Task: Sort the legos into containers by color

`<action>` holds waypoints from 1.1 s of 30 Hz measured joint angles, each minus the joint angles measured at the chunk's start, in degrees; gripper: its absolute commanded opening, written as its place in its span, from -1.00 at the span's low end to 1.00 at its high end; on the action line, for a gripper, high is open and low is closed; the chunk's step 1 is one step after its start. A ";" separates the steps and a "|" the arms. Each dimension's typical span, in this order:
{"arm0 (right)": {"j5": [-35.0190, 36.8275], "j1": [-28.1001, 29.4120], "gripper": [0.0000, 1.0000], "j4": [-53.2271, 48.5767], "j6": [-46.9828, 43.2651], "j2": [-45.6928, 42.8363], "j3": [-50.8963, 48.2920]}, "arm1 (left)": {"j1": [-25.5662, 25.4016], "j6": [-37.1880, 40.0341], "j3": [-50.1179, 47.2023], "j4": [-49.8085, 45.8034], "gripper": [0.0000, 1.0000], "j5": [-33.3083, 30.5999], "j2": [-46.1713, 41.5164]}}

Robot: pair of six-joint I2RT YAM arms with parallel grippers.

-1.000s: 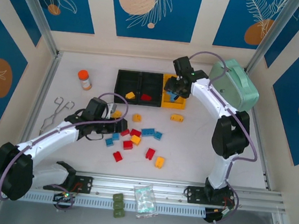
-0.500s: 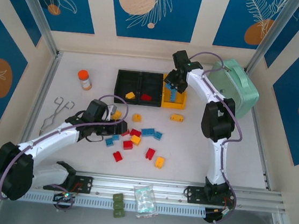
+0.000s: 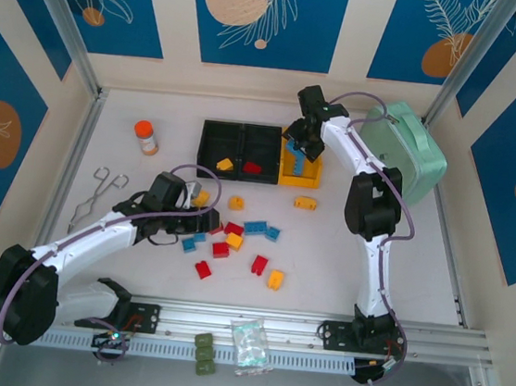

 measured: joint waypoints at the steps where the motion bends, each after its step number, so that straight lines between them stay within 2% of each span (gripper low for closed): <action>1: 0.04 0.00 0.45 -0.07 0.00 0.00 0.00 | 0.00 0.00 0.00 0.00 0.45 0.02 0.00; 12: 0.26 0.39 0.43 1.03 -0.72 -2.10 -2.27 | 0.00 0.02 -0.02 -0.04 0.45 0.11 0.00; 18: 0.22 2.10 0.40 4.83 -3.15 -13.57 -13.66 | 0.00 0.20 0.02 -0.55 0.42 0.09 0.00; 25: 0.24 6.99 0.39 9.70 -7.87 -28.89 -29.44 | -0.07 0.68 0.02 -0.57 0.38 0.50 0.00; 33: 0.48 13.22 0.39 10.36 -10.64 -38.01 -44.94 | -0.44 0.70 0.02 -0.66 0.38 1.29 0.00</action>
